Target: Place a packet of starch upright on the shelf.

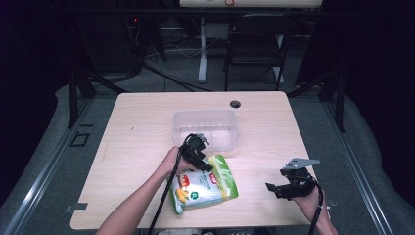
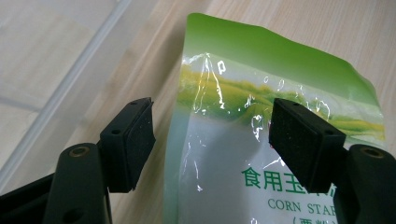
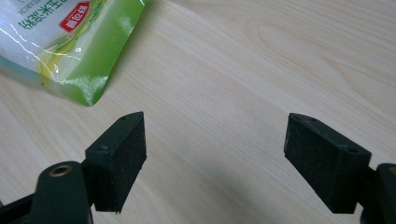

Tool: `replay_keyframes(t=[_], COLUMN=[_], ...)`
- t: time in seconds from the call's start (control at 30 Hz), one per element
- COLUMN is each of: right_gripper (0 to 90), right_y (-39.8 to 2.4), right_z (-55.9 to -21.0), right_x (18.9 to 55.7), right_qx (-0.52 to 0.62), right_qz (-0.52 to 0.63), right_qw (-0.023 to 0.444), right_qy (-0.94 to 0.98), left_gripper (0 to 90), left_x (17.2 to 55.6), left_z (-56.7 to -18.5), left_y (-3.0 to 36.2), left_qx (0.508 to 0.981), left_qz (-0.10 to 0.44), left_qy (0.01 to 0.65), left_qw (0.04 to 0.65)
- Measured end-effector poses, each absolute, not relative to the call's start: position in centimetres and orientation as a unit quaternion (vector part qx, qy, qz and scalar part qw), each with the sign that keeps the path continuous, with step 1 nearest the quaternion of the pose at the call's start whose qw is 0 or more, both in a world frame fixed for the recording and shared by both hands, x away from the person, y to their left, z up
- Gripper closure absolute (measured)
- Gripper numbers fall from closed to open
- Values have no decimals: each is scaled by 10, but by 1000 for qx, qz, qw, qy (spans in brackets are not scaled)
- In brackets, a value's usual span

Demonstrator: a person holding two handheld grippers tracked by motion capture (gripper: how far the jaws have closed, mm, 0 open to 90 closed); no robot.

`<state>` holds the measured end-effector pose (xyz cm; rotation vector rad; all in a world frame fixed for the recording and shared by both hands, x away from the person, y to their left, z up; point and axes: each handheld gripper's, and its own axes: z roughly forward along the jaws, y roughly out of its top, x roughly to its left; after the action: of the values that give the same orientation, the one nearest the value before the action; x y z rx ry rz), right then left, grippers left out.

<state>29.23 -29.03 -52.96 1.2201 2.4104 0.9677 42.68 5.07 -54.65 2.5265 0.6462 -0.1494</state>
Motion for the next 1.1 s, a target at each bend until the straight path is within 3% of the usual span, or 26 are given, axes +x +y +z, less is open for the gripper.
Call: replay_keyframes(t=[0.27, 0.63, 0.8, 1.1], right_gripper=[205, 206, 207, 208], right_y=[-290, -291, -292, -292], right_z=[-530, -530, -530, -530], right_x=[292, 293, 293, 293], right_qx=[421, 423, 423, 423], right_qz=[332, 334, 335, 334], right_qw=[135, 137, 136, 135], right_qy=[833, 831, 831, 831], left_gripper=[399, 687, 882, 900], left_x=[427, 426, 423, 416], left_z=[-549, -544, -543, -541], left_y=[47, 50, 47, 55], left_qx=[939, 942, 945, 938], left_qz=[-61, -48, -36, -12], left_qy=[228, 221, 211, 217], left_qw=[248, 248, 247, 270])
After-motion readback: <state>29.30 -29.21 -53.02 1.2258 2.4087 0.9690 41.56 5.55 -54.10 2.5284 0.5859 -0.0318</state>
